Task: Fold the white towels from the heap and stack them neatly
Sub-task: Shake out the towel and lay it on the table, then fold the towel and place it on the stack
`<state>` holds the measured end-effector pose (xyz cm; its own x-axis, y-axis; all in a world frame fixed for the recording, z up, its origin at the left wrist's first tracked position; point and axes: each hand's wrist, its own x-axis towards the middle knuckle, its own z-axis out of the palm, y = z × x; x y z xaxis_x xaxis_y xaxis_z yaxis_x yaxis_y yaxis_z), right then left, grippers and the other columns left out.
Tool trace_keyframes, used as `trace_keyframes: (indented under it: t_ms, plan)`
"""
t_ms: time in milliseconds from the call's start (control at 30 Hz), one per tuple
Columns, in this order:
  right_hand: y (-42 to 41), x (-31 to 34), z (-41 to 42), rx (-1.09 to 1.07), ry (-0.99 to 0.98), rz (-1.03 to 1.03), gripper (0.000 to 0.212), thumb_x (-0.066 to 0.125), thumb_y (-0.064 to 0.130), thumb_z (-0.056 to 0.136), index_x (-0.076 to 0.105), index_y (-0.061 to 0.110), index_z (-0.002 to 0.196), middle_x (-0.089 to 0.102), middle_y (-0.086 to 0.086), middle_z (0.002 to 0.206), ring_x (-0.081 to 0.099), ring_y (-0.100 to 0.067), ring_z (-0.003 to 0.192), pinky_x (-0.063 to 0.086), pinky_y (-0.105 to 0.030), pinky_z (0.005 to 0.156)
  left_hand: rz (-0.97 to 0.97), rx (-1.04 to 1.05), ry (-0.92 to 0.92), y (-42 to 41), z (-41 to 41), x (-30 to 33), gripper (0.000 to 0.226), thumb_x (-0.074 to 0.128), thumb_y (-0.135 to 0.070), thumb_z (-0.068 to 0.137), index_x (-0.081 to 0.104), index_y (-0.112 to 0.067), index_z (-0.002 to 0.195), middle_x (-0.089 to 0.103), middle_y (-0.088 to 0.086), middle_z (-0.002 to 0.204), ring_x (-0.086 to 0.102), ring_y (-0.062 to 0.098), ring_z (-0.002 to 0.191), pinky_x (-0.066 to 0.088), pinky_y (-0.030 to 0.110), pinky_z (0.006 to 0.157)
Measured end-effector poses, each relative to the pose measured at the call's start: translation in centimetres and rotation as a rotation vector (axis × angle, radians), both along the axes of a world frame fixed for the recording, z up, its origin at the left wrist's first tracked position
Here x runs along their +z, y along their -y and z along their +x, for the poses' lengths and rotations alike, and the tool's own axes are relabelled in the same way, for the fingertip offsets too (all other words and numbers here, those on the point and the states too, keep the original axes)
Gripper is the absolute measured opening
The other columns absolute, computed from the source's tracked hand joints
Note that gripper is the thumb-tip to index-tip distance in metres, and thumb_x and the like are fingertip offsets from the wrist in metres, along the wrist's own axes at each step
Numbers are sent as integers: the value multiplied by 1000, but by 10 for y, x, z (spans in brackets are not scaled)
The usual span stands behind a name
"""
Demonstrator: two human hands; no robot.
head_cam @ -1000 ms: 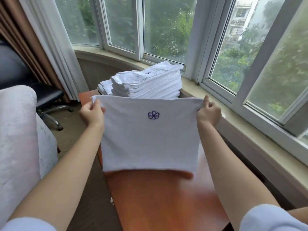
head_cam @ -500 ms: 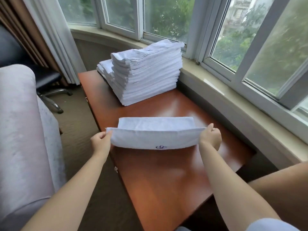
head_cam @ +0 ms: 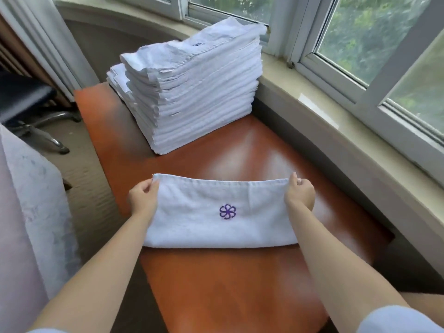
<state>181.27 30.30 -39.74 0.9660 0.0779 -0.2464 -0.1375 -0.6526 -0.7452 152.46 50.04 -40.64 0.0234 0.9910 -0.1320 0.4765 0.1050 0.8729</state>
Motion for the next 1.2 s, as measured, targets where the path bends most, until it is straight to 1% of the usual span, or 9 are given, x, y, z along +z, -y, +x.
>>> trace_keyframes:
  t_ms: [167, 300, 467, 533, 633, 800, 1000, 1100, 1200]
  plan:
    - [-4, -45, 4, 175, -49, -124, 39, 57, 25, 91, 51, 11, 127, 56, -8, 127, 49, -31, 118, 41, -35, 92, -128, 2, -185, -8, 13, -43, 31, 64, -12, 89, 59, -10, 120, 65, 8, 111, 59, 24, 92, 49, 35, 79]
    - [1, -45, -11, 101, 2, -347, 57, 62, 42, 87, 44, 15, 134, 45, -8, 140, 36, -34, 128, 28, -43, 107, -64, -15, -499, -3, 11, -38, 37, 65, -27, 89, 59, -12, 121, 59, 13, 120, 52, 34, 111, 47, 43, 90]
    - [17, -28, -26, 120, -253, -355, 46, 62, 38, 83, 51, 10, 118, 59, -9, 116, 56, -34, 111, 38, -43, 102, -495, -83, -510, 6, -11, -12, 58, 71, -38, 82, 51, -4, 125, 57, 16, 122, 58, 36, 105, 51, 43, 87]
    - [26, -16, -37, 149, -395, -221, 32, 61, 28, 80, 53, 11, 106, 62, -5, 96, 61, -29, 86, 50, -39, 80, -599, -131, -448, 12, -23, -2, 56, 73, -34, 82, 51, -2, 123, 58, 14, 115, 58, 33, 99, 48, 41, 82]
    - [34, 9, -64, 233, -510, -94, 30, 66, 29, 81, 48, 13, 98, 56, -2, 86, 53, -18, 69, 36, -29, 54, -661, -197, -261, 18, -46, 11, 51, 69, -29, 84, 50, -3, 124, 58, 11, 108, 57, 30, 95, 48, 41, 84]
    - [35, 51, -141, 301, -490, -44, 36, 66, 27, 84, 45, 13, 110, 48, 1, 85, 49, -20, 81, 35, -30, 60, -727, -215, 168, 28, -97, 42, 38, 64, -16, 86, 56, -4, 121, 66, 16, 109, 65, 33, 93, 53, 41, 81]
    - [-3, 92, -242, 327, -540, 107, 31, 57, 31, 86, 61, 13, 111, 63, -2, 87, 61, -20, 75, 38, -25, 54, -751, -216, 597, 28, -165, 85, 21, 54, -14, 90, 58, -12, 110, 66, 11, 98, 63, 25, 90, 50, 34, 73]
    - [-32, 108, -271, 316, -524, 191, 32, 58, 36, 86, 57, 15, 109, 63, -2, 89, 62, -20, 80, 38, -25, 56, -716, -250, 708, 5, -192, 101, 14, 51, -11, 90, 62, -13, 97, 70, 5, 79, 66, 19, 75, 50, 31, 69]
    - [-68, 118, -291, 307, -517, 222, 40, 54, 45, 88, 53, 16, 116, 62, -3, 97, 60, -24, 87, 46, -30, 78, -653, -273, 717, -24, -211, 110, 19, 49, -7, 90, 61, -10, 104, 67, 5, 84, 65, 18, 76, 51, 29, 64]
